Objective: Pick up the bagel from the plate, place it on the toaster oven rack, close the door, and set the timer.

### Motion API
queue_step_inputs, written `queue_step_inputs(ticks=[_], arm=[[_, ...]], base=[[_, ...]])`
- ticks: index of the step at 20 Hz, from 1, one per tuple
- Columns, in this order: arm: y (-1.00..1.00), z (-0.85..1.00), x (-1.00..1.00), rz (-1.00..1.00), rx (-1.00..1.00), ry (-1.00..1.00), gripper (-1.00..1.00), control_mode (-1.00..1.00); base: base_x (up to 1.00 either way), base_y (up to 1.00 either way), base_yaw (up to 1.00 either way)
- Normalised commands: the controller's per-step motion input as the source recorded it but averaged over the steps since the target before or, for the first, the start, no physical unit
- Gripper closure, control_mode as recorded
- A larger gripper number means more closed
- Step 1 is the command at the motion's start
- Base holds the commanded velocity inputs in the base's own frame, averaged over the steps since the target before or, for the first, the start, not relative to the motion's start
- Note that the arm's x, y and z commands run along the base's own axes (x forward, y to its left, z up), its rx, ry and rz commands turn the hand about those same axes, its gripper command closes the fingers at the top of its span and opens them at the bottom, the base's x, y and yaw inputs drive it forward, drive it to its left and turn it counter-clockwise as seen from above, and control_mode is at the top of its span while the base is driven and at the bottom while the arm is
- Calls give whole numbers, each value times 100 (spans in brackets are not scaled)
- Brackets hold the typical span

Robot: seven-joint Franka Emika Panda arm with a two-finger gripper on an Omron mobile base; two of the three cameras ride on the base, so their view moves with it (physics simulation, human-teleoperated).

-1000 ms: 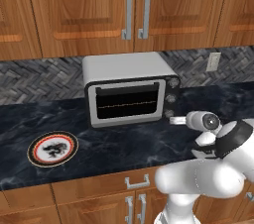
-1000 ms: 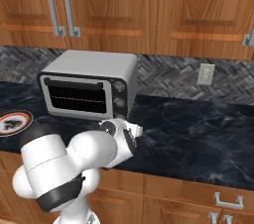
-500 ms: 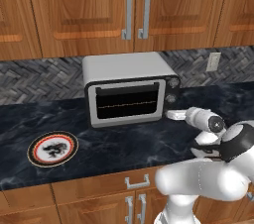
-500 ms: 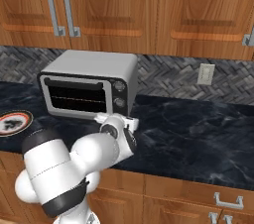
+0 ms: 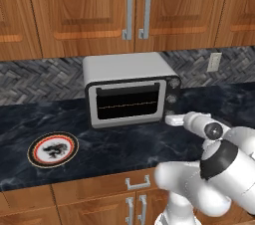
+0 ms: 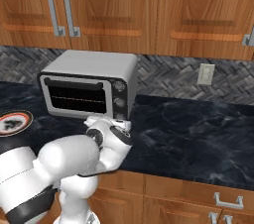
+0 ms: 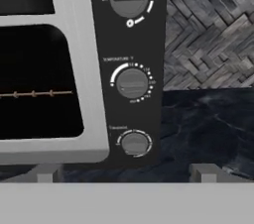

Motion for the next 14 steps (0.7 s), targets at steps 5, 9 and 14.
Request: queue_step_inputs(ticks=[5,9,14], arm=[[0,82,-53,0,-21,25,-100,-100],[2,100,-31,0,-21,32,-100,-100],[15,85,-15,0,-19,28,-100,-100]], base=[[0,0,0],[0,0,0],[0,0,0]])
